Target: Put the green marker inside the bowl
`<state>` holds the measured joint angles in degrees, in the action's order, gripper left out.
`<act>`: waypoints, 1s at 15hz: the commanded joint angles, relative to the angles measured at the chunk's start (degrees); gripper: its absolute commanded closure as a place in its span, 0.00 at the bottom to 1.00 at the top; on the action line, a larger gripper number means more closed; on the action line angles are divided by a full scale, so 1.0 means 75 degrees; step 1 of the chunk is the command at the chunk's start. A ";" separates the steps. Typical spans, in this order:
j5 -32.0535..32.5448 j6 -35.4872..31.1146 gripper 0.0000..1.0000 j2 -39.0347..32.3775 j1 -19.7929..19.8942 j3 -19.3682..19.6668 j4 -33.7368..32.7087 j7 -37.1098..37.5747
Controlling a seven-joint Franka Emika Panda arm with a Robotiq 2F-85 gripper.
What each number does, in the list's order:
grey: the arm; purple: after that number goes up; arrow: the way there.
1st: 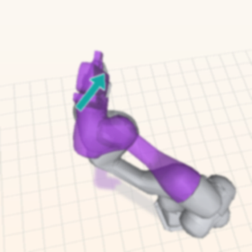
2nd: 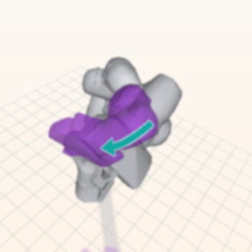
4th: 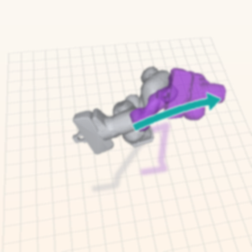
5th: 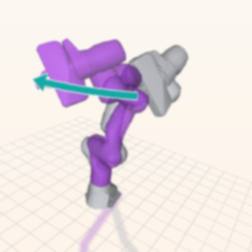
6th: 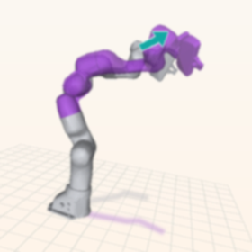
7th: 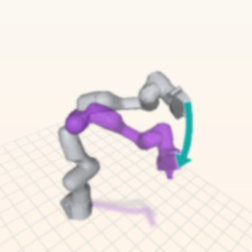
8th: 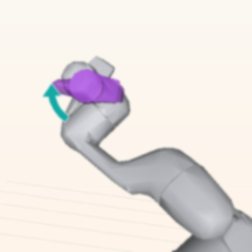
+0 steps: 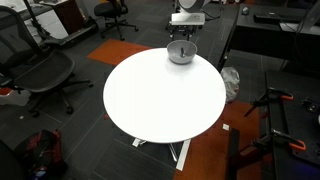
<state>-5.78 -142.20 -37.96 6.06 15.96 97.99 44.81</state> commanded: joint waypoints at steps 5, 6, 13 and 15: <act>0.0501 -0.0119 0.00 0.2038 -0.0438 0.0135 0.1635 0.0023; 0.0645 -0.0014 0.00 0.2452 -0.0478 0.0108 0.1945 -0.0076; 0.2018 0.0305 0.00 0.4724 -0.0662 -0.0150 0.3478 0.0110; 0.2237 0.0561 0.00 0.5206 -0.0555 -0.0389 0.3738 0.0085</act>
<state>7.98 -140.78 -6.33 1.35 15.06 120.73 44.71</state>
